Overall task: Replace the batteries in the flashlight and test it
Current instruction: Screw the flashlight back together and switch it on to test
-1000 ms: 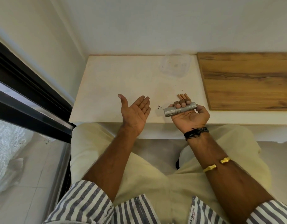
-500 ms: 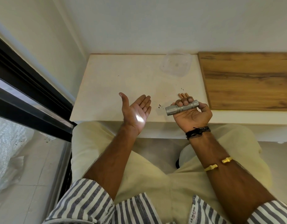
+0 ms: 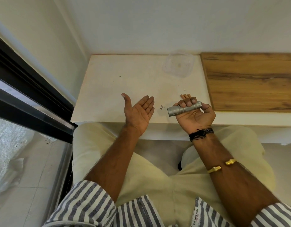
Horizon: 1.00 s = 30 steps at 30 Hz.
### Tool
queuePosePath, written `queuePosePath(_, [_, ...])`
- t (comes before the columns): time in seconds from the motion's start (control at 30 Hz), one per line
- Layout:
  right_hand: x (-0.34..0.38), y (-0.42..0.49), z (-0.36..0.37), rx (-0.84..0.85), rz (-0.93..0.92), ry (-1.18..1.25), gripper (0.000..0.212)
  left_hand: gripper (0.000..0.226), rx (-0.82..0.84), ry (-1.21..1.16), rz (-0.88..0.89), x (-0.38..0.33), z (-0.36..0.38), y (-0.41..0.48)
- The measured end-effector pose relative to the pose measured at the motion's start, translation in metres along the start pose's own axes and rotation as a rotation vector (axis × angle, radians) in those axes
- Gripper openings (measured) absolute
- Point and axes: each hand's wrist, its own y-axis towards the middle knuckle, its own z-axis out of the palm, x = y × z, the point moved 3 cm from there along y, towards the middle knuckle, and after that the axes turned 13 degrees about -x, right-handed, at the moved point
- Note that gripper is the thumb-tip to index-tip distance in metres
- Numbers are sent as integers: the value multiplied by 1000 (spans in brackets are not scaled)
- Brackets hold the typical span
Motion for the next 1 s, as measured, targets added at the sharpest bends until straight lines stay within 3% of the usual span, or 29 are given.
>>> queuePosePath(1.0, [4, 2, -2, 10, -3, -23, 15, 113, 32, -15, -33, 1, 1, 1])
